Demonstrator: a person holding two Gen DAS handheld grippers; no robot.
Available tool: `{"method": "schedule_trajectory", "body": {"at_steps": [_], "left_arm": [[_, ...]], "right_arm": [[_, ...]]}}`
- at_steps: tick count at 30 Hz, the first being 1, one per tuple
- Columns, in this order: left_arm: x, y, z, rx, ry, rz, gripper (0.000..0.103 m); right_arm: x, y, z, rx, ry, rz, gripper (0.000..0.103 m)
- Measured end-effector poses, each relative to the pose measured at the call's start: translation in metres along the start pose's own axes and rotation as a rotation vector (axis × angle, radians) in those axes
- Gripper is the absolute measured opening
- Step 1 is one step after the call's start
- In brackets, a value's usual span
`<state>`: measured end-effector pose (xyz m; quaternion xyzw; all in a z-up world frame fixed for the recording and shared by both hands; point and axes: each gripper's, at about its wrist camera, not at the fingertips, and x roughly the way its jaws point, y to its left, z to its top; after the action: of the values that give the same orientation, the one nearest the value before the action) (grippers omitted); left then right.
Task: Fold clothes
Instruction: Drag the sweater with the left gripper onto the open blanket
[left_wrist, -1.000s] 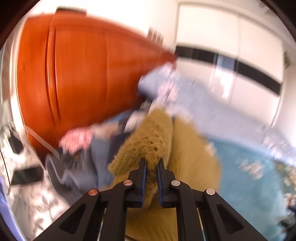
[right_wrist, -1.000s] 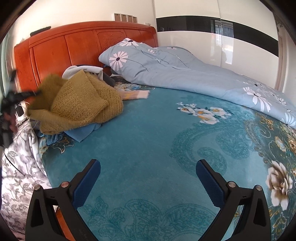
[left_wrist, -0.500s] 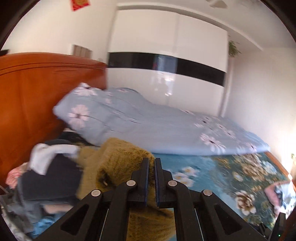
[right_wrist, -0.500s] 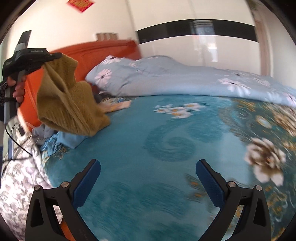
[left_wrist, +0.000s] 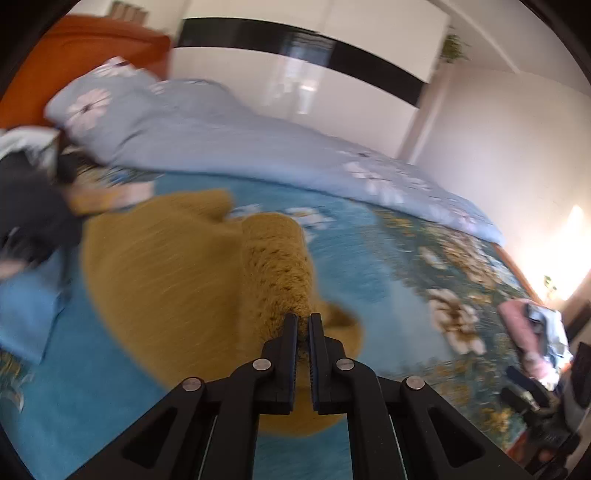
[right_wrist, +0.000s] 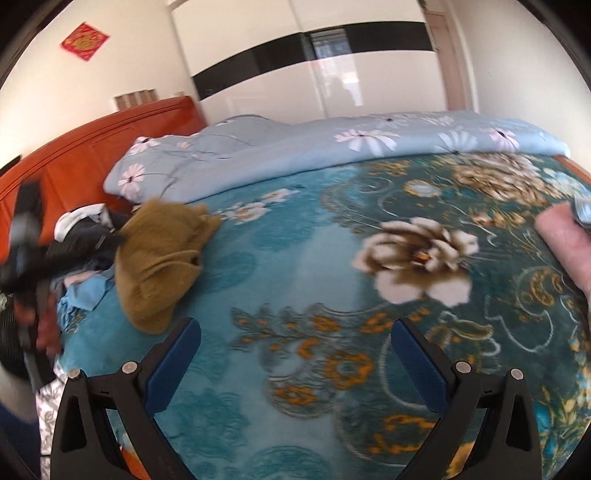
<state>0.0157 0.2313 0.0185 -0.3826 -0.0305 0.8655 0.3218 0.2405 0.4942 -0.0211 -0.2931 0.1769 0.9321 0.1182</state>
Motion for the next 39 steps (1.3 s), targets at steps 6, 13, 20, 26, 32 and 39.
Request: {"method": "schedule_trajectory", "body": {"at_steps": [6,13,20,26,32,39], "left_arm": [[-0.020,0.090,-0.032,-0.188,0.004,0.079,0.006],[-0.014,0.105,-0.039,-0.316,-0.007,-0.099,0.064],[0.013,0.089,-0.014,-0.316,0.007,-0.168,0.067],[0.037,0.081,-0.005,-0.361,0.021,-0.161,0.046],[-0.013,0.098,-0.007,-0.435,-0.111,-0.078,0.015],[-0.133,0.135,-0.017,-0.313,-0.315,0.228,0.012]], "right_arm": [[0.017,0.008,0.003,-0.014,0.025,0.011,0.103],[0.044,0.039,-0.001,-0.094,0.093,0.038,0.103],[0.047,0.041,-0.003,-0.130,0.121,0.007,0.103],[0.041,0.033,-0.001,-0.110,0.119,-0.015,0.103],[0.032,0.028,0.003,-0.097,0.111,-0.028,0.103],[0.028,0.039,0.010,-0.113,0.089,-0.010,0.103]]}}
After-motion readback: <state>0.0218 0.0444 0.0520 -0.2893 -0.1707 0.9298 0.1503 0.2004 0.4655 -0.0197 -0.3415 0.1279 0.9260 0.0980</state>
